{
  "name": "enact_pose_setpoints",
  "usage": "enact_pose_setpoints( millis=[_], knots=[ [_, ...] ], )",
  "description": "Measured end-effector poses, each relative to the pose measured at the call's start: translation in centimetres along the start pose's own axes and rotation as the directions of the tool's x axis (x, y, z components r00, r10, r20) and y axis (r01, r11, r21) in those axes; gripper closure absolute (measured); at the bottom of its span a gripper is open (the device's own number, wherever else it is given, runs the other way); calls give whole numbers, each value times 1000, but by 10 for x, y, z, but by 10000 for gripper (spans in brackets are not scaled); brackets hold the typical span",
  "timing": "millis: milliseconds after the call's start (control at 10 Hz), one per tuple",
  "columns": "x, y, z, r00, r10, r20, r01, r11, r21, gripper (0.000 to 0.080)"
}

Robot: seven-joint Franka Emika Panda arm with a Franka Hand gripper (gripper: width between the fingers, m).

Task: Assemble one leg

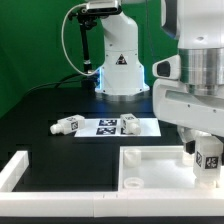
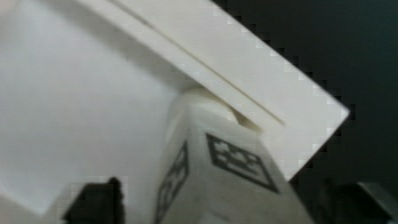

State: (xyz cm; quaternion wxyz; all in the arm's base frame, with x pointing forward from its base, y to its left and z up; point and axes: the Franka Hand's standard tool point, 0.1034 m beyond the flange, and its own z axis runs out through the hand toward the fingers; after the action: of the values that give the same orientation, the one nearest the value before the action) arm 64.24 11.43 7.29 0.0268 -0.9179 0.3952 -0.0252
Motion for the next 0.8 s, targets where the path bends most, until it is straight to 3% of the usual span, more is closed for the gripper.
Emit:
enact_pose_setpoints(
  millis=[100, 400, 500, 600, 700, 800],
  knots=[
    [-3, -4, -2, 992, -121, 21, 122, 993, -11, 185],
    [-5, -5, 0, 949, -314, 16, 314, 949, -6, 157],
    [-4, -4, -1, 900, -436, 12, 436, 900, -11, 151],
    [0, -2, -1, 778, -629, 7, 629, 777, -24, 150],
    [3, -2, -1, 746, -666, 2, 666, 745, -22, 150],
    [2, -2, -1, 772, -636, 1, 636, 772, -24, 192]
  ],
)
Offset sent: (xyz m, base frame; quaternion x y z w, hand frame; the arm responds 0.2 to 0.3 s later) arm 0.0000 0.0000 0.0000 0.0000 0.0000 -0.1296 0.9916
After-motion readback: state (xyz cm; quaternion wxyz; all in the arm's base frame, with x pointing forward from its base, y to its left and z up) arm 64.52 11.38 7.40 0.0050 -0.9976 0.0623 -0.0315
